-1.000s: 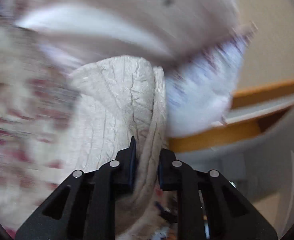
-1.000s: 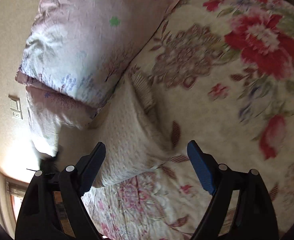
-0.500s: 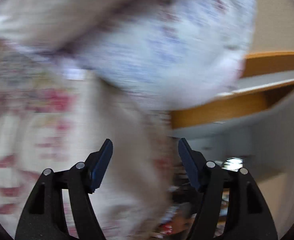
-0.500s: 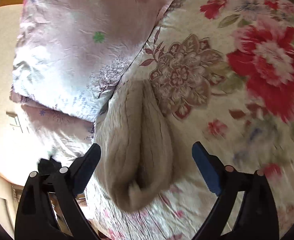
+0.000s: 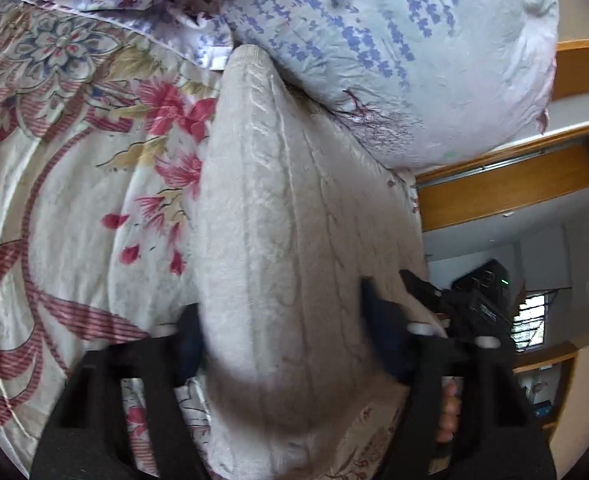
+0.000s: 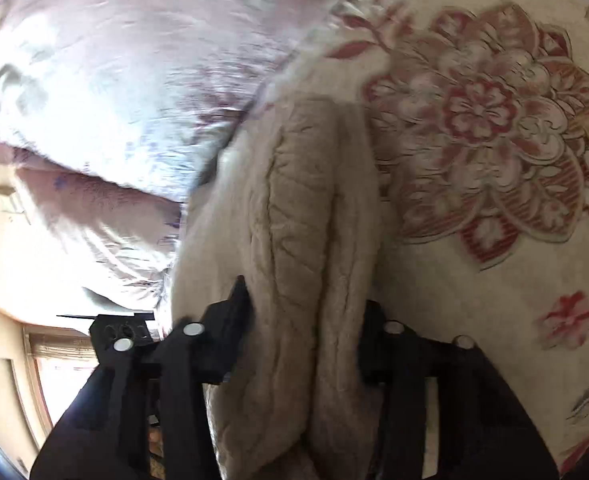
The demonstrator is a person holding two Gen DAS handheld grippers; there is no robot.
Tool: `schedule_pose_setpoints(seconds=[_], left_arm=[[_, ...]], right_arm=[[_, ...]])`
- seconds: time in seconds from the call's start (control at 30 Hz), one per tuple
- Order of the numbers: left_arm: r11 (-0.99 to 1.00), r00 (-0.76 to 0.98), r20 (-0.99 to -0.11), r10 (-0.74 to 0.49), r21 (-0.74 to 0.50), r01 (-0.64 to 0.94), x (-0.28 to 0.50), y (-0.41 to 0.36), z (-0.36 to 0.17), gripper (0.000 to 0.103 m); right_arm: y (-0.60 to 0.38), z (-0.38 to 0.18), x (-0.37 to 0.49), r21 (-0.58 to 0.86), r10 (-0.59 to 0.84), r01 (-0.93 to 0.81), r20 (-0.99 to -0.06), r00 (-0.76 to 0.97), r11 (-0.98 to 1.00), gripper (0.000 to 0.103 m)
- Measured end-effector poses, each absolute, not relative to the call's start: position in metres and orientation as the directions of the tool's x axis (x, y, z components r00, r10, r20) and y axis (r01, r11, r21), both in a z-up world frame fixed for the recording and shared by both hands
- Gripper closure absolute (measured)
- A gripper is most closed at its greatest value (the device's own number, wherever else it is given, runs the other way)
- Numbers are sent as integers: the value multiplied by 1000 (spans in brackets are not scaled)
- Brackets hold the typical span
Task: Fold small clothes
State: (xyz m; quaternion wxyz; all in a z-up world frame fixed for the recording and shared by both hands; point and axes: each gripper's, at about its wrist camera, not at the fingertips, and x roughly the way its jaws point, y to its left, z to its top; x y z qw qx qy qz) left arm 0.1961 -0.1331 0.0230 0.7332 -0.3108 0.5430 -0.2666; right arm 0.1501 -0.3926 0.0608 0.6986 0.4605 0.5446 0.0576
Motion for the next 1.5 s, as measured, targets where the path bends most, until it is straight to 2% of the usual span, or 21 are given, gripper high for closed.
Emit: schedule_pose_setpoints(seconds=[0.03,0.13,0.2,0.23,0.33,0.37,0.43,0.57,0.6,0.63,0.67,0.73,0.87,0.97,1.0,1.03,1.07,1.13,1.2,1.3,1.5], left_arm=[[645,271,-610,-745,-762,59,196,-131,27,62],[592,317,-533,-785,-795,131,187,-95,53,64],[606,371,-519,-770,-777,172,176,-72,73,62],[653,389,-556,-734,-736,180,172,-60,76,58],[802,406,-706,-580,-581,136,164,-42,75,54],[835,406,-742,-534,-536,119,159,-35,73,54],[852,435,-742,-510,-506,136,144,-24,76,51],[882,496,-736,-460,-441,163,113,-5,82,39],[893,516,-734,-442,-416,173,105,-3,86,31],[901,531,-732,-427,-393,183,103,-10,94,22],[915,553,-730,-400,-355,194,92,-12,96,17],[939,590,-731,-343,-280,199,77,-23,99,3],[950,579,-754,-310,-229,211,63,-38,83,2],[960,550,-788,-275,-200,194,60,-46,67,2],[961,544,-794,-272,-198,191,59,-47,63,2],[962,536,-800,-270,-198,189,59,-50,58,2],[963,525,-808,-266,-196,187,58,-52,54,2],[963,513,-816,-266,-196,187,56,-57,46,2],[965,509,-823,-254,-183,186,55,-62,40,2],[972,500,-837,-223,-155,174,53,-70,31,2],[987,522,-842,-137,-74,141,49,-80,23,2]], right_arm=[[-389,67,151,719,589,398,-695,412,570,65],[-357,94,161,756,637,271,-650,414,595,66],[-338,101,166,748,648,214,-656,388,628,64],[-330,101,171,713,623,207,-691,366,670,59],[-338,98,176,581,454,312,-799,394,752,54],[-345,98,175,603,457,337,-784,420,723,53],[-350,95,176,678,515,345,-725,457,649,50],[-328,84,195,681,561,321,-728,393,658,50],[-324,78,198,699,588,319,-713,383,640,50],[-317,71,203,707,607,323,-706,363,629,61],[-312,67,207,670,575,327,-741,347,666,88],[-314,68,212,624,507,338,-776,375,705,91],[-337,67,225,576,408,451,-811,419,682,92],[-328,83,221,504,349,405,-848,399,762,91],[-321,97,213,445,287,365,-865,411,818,88],[-317,109,202,387,225,340,-875,429,857,76],[-322,118,188,347,181,327,-877,444,879,46],[-317,138,153,251,68,306,-862,503,918,19],[-306,148,116,185,13,261,-838,546,948,19],[-294,144,73,106,-31,222,-842,539,969,9],[-250,94,48,94,29,141,-914,404,985,9]])
